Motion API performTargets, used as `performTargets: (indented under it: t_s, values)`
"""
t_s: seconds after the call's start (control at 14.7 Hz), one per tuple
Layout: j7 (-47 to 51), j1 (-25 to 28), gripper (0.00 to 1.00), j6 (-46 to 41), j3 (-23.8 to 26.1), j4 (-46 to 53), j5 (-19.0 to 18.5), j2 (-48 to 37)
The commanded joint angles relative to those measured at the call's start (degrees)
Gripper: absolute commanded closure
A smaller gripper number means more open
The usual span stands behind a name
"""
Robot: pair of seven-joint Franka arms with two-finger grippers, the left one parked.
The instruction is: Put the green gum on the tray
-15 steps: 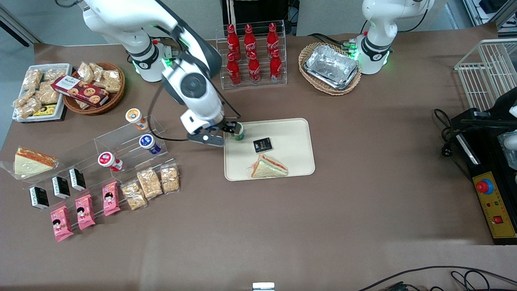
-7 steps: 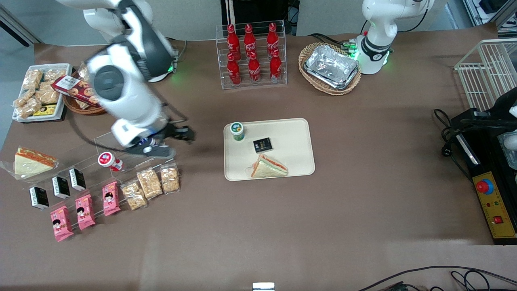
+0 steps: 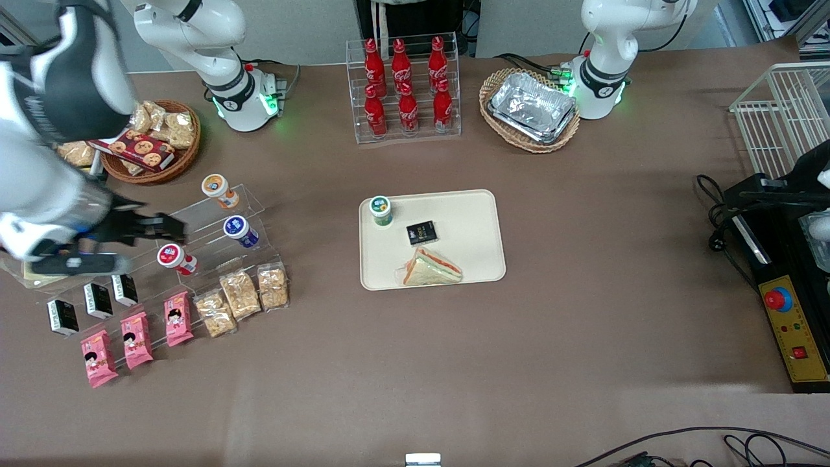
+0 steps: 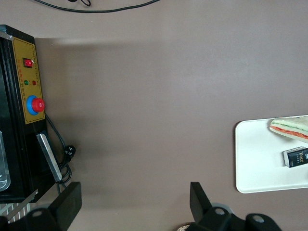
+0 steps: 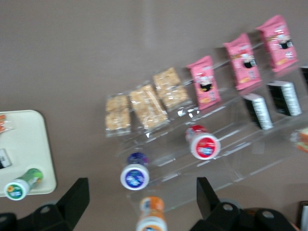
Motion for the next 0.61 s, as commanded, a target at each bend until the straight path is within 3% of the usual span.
performTargets:
  t_s: [0.0,0.34,0.55]
  values:
    - [-7.50,0.88,0.00,-3.74,-5.40,0.46,0.99,-3.73]
    - [-9.02,2.54,0.00,-5.77,-9.09,-2.26,1.08,-7.88]
    - [-9.64,7.97,0.00,-4.72,-14.53,-1.65,0.99,-7.26]
